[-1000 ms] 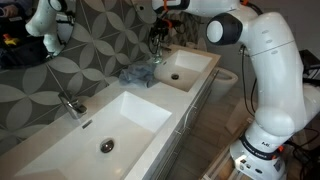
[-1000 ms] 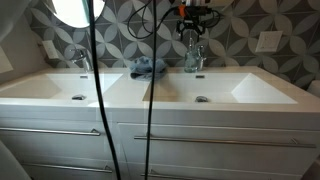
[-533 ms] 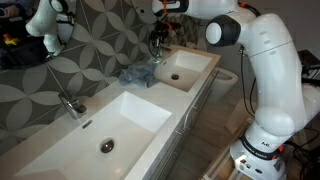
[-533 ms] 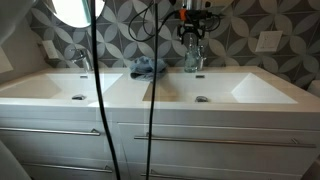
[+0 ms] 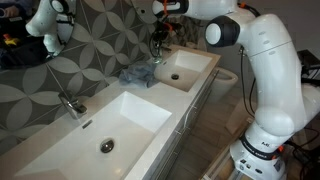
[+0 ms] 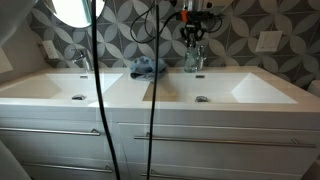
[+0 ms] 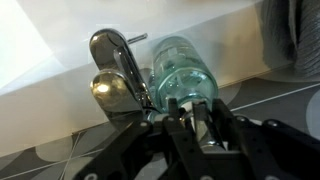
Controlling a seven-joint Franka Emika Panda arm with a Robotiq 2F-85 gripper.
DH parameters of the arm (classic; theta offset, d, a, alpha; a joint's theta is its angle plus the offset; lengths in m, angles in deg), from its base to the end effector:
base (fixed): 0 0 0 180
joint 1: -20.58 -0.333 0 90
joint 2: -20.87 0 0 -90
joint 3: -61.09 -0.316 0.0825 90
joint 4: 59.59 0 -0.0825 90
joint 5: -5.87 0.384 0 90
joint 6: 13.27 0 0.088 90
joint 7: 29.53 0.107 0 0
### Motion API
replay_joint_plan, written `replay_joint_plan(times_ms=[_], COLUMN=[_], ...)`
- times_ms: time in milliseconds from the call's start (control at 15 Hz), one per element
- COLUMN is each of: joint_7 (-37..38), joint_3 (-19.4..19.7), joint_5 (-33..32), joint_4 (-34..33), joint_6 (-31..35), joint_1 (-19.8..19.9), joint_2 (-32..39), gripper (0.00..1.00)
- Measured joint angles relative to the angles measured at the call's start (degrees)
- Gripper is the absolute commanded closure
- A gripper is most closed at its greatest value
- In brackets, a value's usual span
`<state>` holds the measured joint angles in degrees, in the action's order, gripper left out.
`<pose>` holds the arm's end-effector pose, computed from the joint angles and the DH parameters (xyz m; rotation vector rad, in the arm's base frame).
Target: Move the clear bottle from the left side of the right tap and move it to the right of the right tap
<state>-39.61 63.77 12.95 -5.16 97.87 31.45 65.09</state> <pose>0.7639 -0.1612 0.4409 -3.0766 0.1165 -0.3582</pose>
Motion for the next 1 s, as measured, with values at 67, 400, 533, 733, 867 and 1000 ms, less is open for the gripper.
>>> replay_joint_plan(times_ms=[67, 400, 533, 733, 867, 1000], joint_7=[-0.1, -0.4, -0.6, -0.7, -0.8, -0.8], joint_3=[0.0, 0.0, 0.0, 0.0, 0.0, 0.1], joint_5=[0.0, -0.3, -0.4, -0.7, -0.9, -1.1], joint_4=[0.0, 0.0, 0.0, 0.0, 0.0, 0.0], joint_6=[0.4, 2.4, 2.5, 2.5, 2.4, 2.3], joint_1=[0.0, -0.1, -0.2, -0.3, -0.4, -0.5], joint_2=[0.1, 0.3, 0.3, 0.3, 0.3, 0.2], gripper=[0.52, 0.81, 0.88, 0.88, 0.88, 0.88])
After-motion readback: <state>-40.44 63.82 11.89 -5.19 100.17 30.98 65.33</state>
